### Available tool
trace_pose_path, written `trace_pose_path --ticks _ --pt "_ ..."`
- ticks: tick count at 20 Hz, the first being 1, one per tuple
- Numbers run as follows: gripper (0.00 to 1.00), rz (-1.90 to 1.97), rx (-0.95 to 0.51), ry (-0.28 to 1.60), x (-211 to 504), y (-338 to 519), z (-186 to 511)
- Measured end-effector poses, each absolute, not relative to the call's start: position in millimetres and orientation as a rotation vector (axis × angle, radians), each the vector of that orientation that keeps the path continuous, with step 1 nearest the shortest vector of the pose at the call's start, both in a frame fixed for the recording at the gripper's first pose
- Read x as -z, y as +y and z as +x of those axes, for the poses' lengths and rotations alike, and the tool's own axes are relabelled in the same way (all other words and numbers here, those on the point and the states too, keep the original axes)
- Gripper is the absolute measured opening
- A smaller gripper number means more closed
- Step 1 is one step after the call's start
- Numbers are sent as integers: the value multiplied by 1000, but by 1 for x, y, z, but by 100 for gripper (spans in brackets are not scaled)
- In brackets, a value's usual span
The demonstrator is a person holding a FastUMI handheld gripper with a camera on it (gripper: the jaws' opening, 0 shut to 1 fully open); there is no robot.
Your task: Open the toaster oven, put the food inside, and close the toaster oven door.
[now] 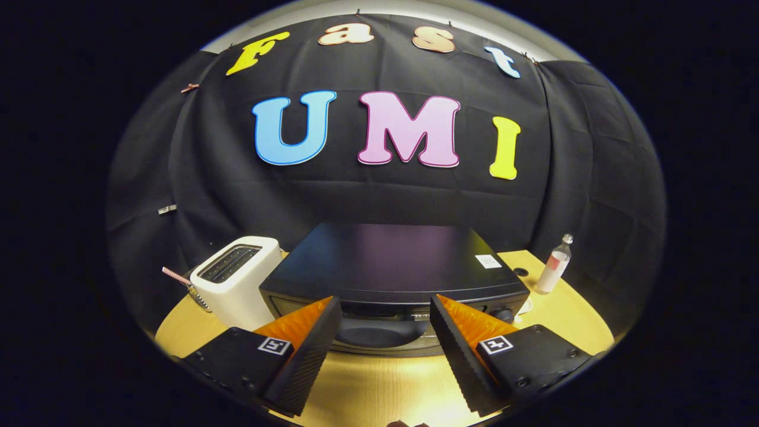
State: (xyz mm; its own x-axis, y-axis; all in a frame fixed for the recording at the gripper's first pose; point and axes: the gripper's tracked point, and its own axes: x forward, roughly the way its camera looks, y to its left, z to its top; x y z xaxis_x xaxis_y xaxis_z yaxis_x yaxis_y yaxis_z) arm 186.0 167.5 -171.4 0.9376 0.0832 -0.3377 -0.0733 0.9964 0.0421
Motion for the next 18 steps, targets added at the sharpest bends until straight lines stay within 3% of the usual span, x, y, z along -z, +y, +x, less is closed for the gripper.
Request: trace_pose_path --ticks 9,18 --pt "100 37 -59 385 200 170 194" --pt "98 13 -87 439 223 165 126"
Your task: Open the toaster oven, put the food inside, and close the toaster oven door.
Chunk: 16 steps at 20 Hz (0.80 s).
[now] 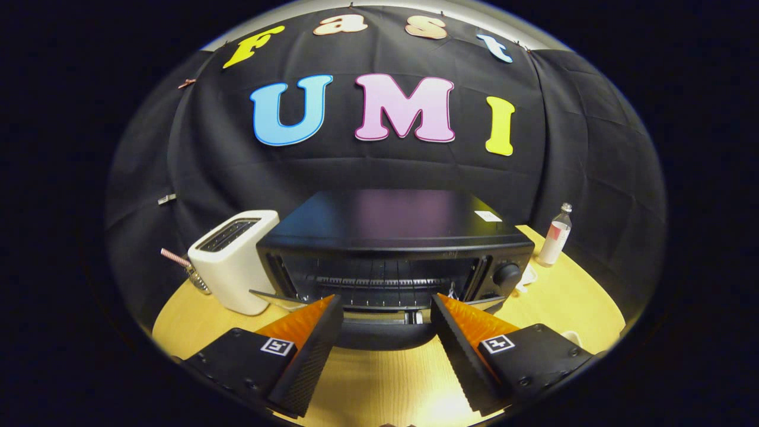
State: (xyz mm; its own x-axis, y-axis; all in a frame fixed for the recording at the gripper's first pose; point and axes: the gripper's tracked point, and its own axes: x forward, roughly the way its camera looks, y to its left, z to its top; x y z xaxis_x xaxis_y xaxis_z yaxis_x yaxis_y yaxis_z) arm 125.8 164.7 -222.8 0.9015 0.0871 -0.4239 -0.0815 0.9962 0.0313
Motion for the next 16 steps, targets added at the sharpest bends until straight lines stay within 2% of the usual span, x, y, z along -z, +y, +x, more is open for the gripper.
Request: trace_pose_path --ticks 11,16 --pt "99 -70 -194 652 308 163 51" --pt "99 -45 -215 682 310 141 44"
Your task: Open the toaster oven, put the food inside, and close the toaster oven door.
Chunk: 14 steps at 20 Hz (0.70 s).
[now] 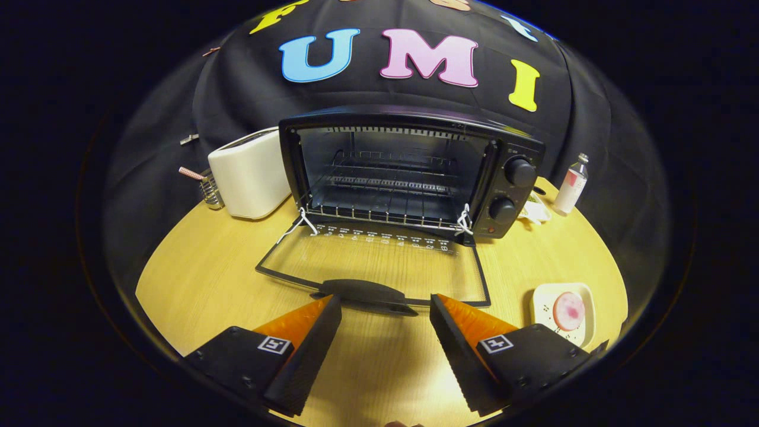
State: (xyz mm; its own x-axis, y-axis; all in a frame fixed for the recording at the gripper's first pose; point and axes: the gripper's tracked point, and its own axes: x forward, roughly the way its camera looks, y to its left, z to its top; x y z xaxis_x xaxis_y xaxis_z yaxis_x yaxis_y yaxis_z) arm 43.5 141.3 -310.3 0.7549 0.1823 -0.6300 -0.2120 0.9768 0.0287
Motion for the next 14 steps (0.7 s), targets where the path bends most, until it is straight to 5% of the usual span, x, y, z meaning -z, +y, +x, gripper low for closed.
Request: trace_pose_path --ticks 14 --pt "99 -58 -259 668 227 -87 36"
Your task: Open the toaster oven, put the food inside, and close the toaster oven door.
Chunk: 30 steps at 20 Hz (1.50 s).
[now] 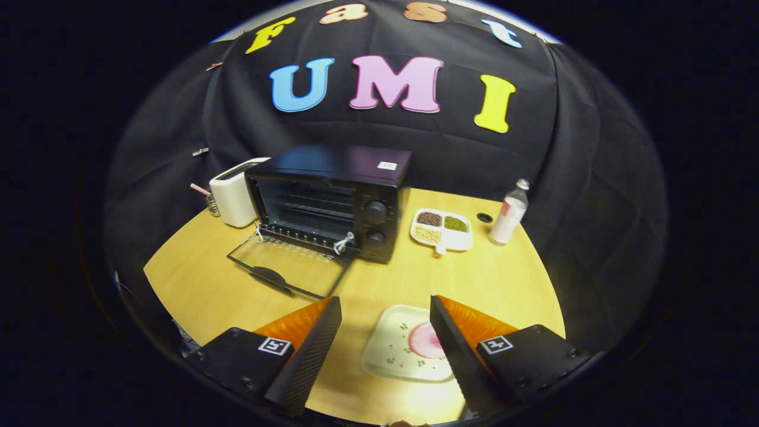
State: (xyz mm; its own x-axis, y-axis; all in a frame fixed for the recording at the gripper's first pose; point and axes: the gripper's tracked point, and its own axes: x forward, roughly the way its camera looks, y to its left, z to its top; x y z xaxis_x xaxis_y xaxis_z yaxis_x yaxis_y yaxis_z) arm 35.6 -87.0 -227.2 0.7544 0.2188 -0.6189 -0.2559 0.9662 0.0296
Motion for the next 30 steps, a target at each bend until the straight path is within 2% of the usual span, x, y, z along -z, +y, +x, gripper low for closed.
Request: trace_pose_path --ticks 5,14,18,22,23,26,29,30 --pt "98 87 -172 813 273 -152 29" --pt "100 161 -193 997 353 -176 14" --pt "96 142 -200 1036 369 -174 18" --pt "78 157 -188 1094 381 -172 14" --pt "66 164 -178 1083 381 -175 18" --pt "52 177 -138 1103 383 -183 17" --pt "25 195 -95 1115 385 -191 19" --pt "21 195 -87 1119 386 -194 18"
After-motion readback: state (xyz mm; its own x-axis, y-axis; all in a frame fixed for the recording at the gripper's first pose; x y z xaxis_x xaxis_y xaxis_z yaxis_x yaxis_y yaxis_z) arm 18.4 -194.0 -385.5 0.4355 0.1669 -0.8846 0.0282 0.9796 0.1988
